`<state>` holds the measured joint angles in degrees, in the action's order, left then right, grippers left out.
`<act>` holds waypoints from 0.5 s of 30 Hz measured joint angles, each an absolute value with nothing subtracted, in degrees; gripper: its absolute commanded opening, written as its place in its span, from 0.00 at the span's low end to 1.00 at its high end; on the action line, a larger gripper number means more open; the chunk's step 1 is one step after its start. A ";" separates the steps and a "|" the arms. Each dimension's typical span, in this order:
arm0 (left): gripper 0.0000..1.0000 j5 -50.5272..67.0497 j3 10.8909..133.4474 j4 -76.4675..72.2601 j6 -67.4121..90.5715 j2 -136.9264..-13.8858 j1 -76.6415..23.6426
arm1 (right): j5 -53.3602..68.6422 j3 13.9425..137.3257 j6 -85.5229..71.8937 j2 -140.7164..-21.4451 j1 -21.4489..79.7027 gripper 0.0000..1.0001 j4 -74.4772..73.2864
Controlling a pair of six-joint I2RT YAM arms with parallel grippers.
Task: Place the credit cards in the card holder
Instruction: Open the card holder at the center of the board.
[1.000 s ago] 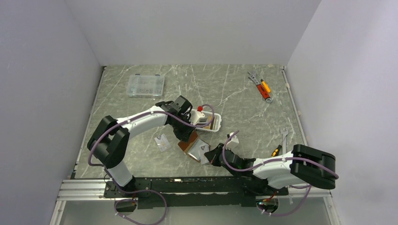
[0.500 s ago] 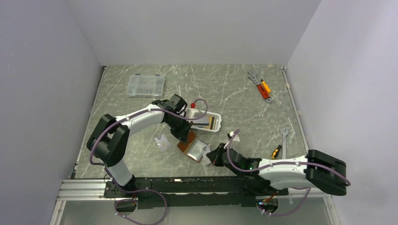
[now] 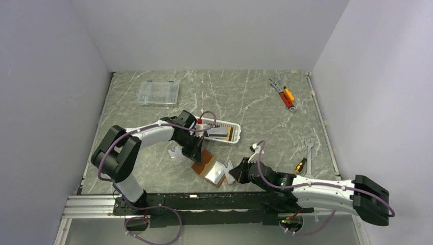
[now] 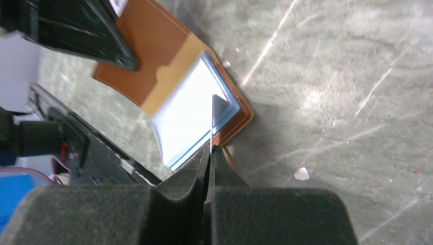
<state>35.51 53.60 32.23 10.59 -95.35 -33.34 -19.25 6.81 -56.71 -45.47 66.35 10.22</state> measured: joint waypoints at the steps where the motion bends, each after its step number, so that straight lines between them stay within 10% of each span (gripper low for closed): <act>1: 0.00 35.38 53.58 32.14 11.18 -95.13 -33.34 | -18.57 6.92 -56.40 -46.98 66.30 0.00 10.15; 15: 0.00 30.55 52.69 29.89 12.45 -91.11 -33.45 | -13.32 8.51 -54.57 -40.36 66.13 0.00 7.99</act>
